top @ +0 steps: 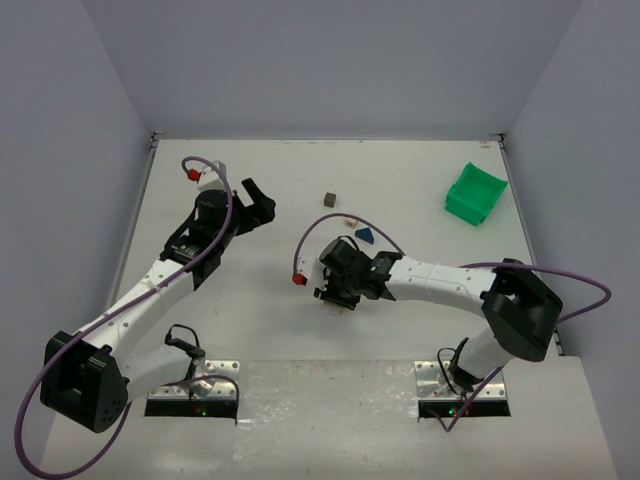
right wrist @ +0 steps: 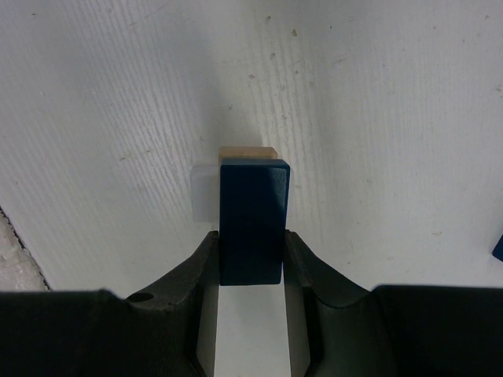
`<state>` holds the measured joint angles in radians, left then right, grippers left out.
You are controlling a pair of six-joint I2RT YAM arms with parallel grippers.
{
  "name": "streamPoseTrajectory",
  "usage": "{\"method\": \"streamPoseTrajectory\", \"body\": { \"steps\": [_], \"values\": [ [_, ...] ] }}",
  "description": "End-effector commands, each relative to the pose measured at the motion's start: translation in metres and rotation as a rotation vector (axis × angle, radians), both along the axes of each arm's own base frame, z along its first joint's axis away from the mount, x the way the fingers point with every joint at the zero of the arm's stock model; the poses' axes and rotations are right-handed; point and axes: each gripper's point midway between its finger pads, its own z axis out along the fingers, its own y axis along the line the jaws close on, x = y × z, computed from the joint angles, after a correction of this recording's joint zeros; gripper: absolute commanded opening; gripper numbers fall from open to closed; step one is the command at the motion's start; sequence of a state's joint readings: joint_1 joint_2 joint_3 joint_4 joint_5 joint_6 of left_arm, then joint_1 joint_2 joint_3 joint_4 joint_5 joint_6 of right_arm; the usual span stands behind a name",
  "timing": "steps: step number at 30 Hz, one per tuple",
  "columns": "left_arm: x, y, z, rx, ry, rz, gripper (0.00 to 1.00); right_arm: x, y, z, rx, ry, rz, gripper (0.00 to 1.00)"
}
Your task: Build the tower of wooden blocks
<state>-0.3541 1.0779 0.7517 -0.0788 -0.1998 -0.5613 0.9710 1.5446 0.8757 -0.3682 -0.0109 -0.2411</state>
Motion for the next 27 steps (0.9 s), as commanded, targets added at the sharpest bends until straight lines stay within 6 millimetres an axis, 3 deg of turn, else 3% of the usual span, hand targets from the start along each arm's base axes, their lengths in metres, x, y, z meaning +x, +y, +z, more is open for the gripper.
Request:
{"method": "streamPoseTrajectory", "body": {
  "steps": [1, 27],
  "values": [
    [0.003, 0.003, 0.012, -0.01, -0.047, 0.015, 1.0, 0.011, 0.015, 0.014, 0.062, -0.039, -0.013, 0.06],
    [0.002, 0.009, 0.011, -0.002, -0.047, 0.049, 1.0, 0.012, 0.008, -0.001, 0.045, -0.006, -0.067, 0.11]
  ]
}}
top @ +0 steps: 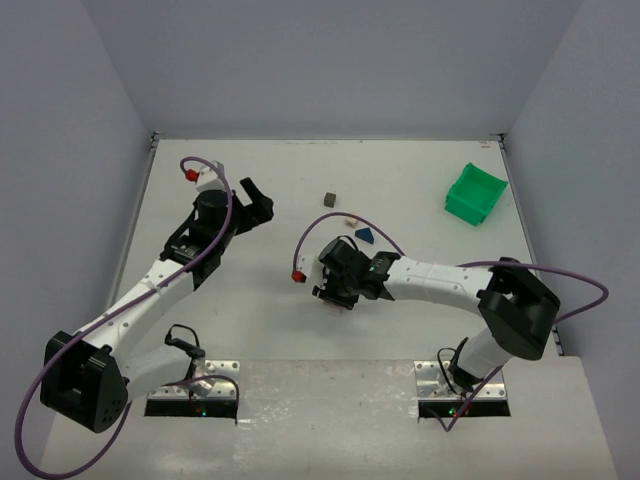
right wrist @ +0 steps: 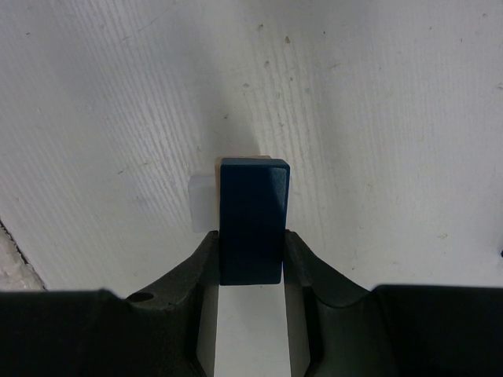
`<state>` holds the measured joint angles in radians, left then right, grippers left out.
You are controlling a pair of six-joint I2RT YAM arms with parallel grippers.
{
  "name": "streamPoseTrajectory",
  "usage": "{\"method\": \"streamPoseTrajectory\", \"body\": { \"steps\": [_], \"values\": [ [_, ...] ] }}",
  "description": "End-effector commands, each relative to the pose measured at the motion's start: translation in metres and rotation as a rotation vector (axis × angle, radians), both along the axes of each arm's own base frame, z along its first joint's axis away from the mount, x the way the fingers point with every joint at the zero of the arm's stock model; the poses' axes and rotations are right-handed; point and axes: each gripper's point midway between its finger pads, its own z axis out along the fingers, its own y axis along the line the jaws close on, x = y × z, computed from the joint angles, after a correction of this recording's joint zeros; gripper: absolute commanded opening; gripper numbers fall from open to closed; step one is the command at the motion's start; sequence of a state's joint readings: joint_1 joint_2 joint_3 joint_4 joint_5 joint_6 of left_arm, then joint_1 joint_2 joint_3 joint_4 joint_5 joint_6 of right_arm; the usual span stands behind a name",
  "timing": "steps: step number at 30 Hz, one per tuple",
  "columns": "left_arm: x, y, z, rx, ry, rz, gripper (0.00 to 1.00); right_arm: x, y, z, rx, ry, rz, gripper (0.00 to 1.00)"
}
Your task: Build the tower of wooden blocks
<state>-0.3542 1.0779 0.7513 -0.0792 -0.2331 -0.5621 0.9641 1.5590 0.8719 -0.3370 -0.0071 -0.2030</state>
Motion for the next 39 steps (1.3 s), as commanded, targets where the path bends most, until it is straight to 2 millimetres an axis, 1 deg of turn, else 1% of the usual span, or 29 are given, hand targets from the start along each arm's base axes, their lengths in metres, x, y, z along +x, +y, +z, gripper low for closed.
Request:
{"method": "streamPoseTrajectory", "body": {
  "steps": [1, 6, 17, 22, 32, 39],
  "values": [
    [0.001, 0.003, 0.012, -0.014, -0.044, 0.017, 1.0, 0.008, 0.005, 0.002, 0.026, -0.013, -0.028, 0.11],
    [0.001, 0.004, 0.011, -0.013, -0.043, 0.019, 1.0, 0.01, 0.004, 0.001, 0.026, -0.011, -0.037, 0.12],
    [0.001, 0.003, 0.012, -0.015, -0.049, 0.013, 1.0, 0.002, 0.002, -0.002, 0.037, 0.015, -0.005, 0.13],
    [0.0, 0.003, 0.012, -0.016, -0.05, 0.012, 1.0, 0.002, 0.005, 0.001, 0.059, 0.01, 0.004, 0.14],
    [0.001, 0.003, 0.013, -0.016, -0.053, 0.011, 1.0, 0.001, 0.004, 0.0, 0.06, 0.011, 0.011, 0.15],
    [0.001, 0.002, 0.013, -0.016, -0.053, 0.008, 1.0, 0.002, 0.003, 0.002, 0.063, 0.0, 0.005, 0.2]
  ]
}}
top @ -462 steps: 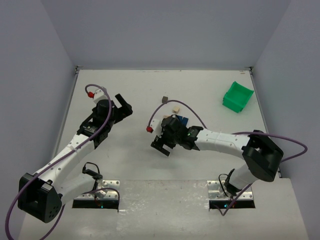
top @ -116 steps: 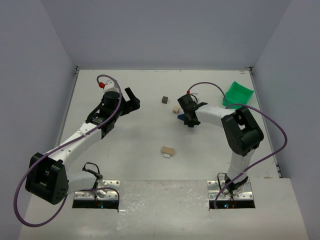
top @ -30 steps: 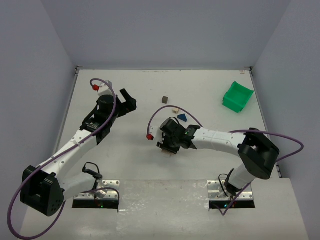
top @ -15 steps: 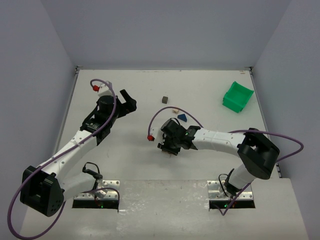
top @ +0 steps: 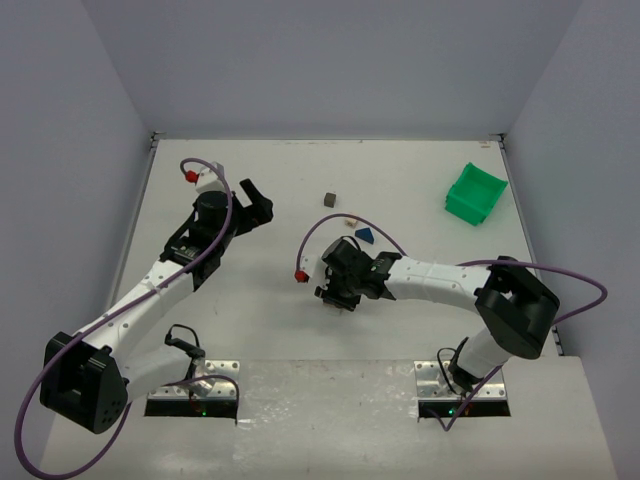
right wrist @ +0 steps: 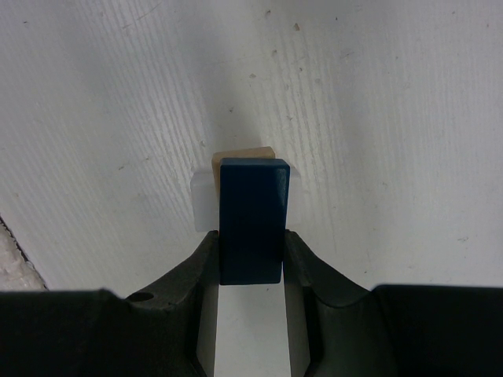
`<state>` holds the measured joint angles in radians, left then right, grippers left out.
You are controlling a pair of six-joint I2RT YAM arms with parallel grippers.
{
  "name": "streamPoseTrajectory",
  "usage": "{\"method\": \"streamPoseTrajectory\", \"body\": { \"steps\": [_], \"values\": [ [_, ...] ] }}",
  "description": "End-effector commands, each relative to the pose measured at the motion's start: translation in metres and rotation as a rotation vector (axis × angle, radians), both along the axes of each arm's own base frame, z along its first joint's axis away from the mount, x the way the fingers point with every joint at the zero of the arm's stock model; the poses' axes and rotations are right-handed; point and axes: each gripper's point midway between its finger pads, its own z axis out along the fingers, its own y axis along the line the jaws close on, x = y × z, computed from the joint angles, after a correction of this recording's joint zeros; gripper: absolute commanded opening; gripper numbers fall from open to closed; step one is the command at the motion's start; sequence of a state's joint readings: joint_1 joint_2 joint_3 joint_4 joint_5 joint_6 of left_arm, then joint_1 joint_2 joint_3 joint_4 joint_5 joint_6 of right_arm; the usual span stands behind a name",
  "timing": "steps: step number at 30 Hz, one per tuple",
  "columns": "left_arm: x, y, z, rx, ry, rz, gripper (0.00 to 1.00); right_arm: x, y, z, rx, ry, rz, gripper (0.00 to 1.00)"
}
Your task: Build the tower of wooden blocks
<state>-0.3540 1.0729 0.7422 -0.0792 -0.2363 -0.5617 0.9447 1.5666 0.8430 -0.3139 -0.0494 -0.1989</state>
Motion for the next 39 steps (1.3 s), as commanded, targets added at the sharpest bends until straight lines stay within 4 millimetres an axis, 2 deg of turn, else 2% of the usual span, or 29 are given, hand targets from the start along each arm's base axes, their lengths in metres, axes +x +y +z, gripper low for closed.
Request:
{"method": "streamPoseTrajectory", "body": {
  "steps": [1, 6, 9, 18, 39],
  "values": [
    [0.002, 0.001, 0.015, -0.019, -0.055, 0.005, 1.0, 0.006, 0.006, 0.012, 0.05, -0.04, 0.005, 0.22],
    [0.002, 0.0, 0.016, -0.021, -0.056, 0.003, 1.0, 0.007, 0.004, 0.012, 0.044, -0.048, -0.003, 0.35],
    [0.002, 0.0, 0.016, -0.02, -0.056, 0.003, 1.0, 0.008, 0.004, 0.013, 0.047, -0.049, -0.006, 0.38],
    [0.002, 0.0, 0.015, -0.021, -0.055, 0.0, 1.0, 0.006, 0.005, 0.015, 0.056, -0.047, 0.0, 0.56],
    [0.002, 0.0, 0.015, -0.021, -0.054, 0.0, 1.0, 0.018, 0.027, 0.019, 0.091, -0.065, 0.039, 0.65]
  ]
}}
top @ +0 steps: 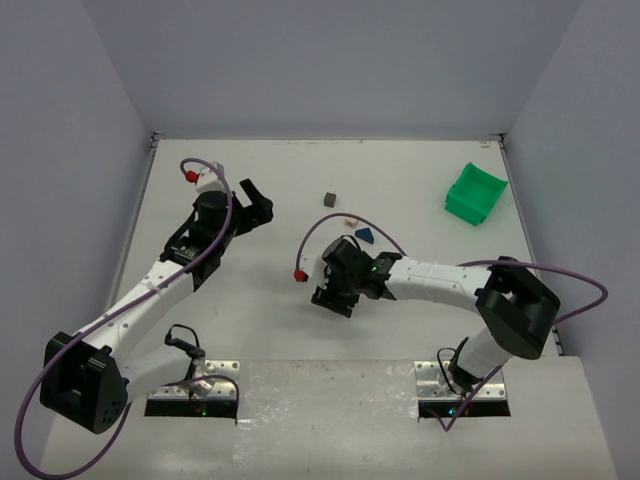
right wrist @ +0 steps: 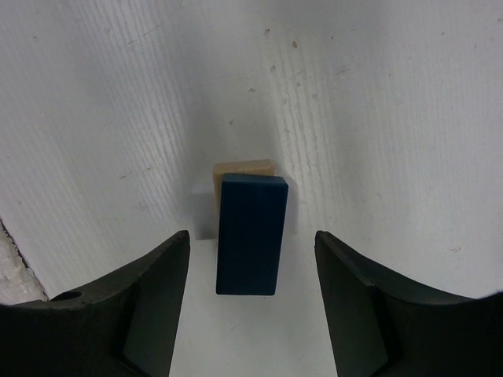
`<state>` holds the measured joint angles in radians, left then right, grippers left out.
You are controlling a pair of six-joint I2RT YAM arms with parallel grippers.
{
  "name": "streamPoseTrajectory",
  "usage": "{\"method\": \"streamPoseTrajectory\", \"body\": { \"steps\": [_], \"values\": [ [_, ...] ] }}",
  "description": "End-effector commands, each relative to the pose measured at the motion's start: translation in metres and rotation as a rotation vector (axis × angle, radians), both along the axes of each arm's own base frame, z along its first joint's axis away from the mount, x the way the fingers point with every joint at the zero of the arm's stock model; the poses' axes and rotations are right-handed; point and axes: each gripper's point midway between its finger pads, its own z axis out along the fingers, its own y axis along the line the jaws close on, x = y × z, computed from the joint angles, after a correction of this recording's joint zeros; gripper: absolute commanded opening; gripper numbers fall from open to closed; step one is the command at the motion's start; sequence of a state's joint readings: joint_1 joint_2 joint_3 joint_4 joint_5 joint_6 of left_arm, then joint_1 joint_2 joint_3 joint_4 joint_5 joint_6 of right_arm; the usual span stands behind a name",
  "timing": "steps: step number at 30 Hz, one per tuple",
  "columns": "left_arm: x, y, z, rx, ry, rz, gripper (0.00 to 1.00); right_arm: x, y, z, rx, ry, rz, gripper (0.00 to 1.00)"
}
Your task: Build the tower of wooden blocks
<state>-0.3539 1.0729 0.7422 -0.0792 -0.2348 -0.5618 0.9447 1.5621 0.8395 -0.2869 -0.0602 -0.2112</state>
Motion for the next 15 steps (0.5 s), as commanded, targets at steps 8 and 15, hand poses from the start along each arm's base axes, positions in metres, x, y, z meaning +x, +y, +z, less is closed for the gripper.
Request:
{"method": "streamPoseTrajectory", "body": {
  "steps": [8, 15],
  "values": [
    [0.003, 0.0, 0.015, -0.018, -0.055, 0.002, 1.0, 0.019, 0.012, 0.017, 0.035, -0.08, -0.002, 0.68],
    [0.003, 0.0, 0.015, -0.019, -0.055, 0.002, 1.0, 0.014, -0.009, 0.013, -0.012, -0.075, -0.051, 0.98]
  ]
}}
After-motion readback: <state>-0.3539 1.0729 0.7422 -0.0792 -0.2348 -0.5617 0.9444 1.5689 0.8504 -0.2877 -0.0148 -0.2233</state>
